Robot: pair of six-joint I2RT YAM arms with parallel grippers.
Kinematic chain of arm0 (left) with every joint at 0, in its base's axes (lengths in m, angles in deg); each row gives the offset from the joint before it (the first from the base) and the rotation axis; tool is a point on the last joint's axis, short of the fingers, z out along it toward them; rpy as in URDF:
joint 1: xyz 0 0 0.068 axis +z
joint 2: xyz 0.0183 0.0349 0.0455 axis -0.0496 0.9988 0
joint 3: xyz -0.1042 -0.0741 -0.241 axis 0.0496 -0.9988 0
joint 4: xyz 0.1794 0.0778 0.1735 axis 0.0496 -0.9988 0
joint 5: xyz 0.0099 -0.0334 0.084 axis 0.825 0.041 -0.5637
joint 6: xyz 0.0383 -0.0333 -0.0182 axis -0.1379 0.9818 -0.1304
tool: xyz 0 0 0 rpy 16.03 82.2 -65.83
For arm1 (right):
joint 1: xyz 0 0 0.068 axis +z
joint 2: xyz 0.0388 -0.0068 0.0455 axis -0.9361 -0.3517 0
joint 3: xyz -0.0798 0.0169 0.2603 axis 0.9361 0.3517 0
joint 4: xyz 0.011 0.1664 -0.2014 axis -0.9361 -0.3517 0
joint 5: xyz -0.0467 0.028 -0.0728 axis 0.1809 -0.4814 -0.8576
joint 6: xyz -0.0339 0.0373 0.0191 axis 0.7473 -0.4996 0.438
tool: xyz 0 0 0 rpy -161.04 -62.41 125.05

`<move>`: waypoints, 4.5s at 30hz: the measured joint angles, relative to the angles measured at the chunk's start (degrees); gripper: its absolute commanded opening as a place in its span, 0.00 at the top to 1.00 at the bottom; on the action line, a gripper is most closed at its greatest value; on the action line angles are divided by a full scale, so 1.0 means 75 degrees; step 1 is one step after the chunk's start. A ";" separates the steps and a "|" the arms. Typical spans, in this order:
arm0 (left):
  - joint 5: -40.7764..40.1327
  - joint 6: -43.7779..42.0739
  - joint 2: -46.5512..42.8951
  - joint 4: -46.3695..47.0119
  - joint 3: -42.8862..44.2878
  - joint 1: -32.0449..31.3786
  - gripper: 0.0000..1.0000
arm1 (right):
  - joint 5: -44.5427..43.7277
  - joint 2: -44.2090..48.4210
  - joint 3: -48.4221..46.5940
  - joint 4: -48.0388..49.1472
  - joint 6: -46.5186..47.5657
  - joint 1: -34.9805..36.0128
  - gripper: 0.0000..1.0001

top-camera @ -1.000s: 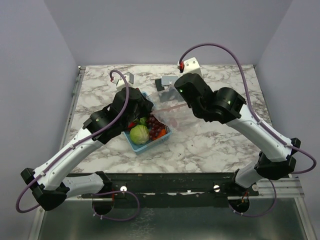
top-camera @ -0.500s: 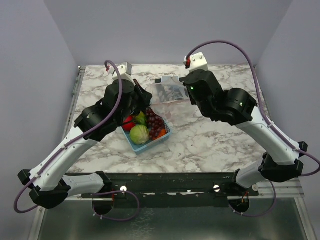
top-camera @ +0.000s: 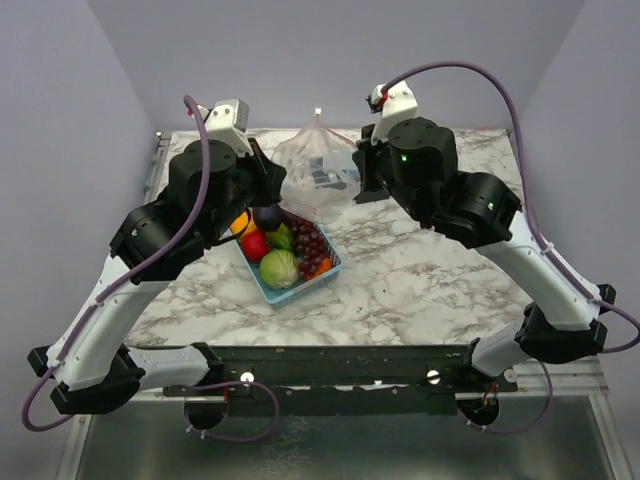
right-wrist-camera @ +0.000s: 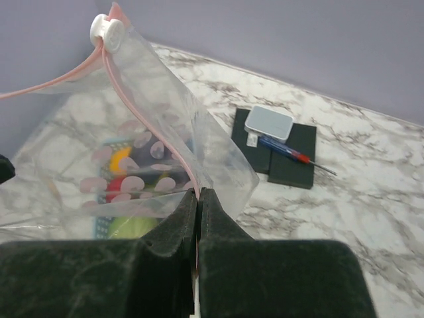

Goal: Place the food in the zip-top bag and seal the zipper
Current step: Adjust the bin at the center of the board.

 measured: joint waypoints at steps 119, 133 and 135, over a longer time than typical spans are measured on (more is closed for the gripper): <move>-0.4776 -0.0297 -0.0239 -0.3477 -0.2413 0.1536 1.00 | 0.4966 -0.5027 0.1518 0.2157 -0.0740 -0.2448 0.60; -0.4494 -0.0318 -0.0402 -0.3389 -0.2524 0.1536 1.00 | 0.4905 -0.5190 0.1320 0.1964 -0.0653 -0.2384 0.90; -0.4488 -0.0318 -0.0414 -0.3383 -0.2556 0.1536 1.00 | 0.4855 -0.5190 0.1320 0.1961 -0.0624 -0.2355 0.98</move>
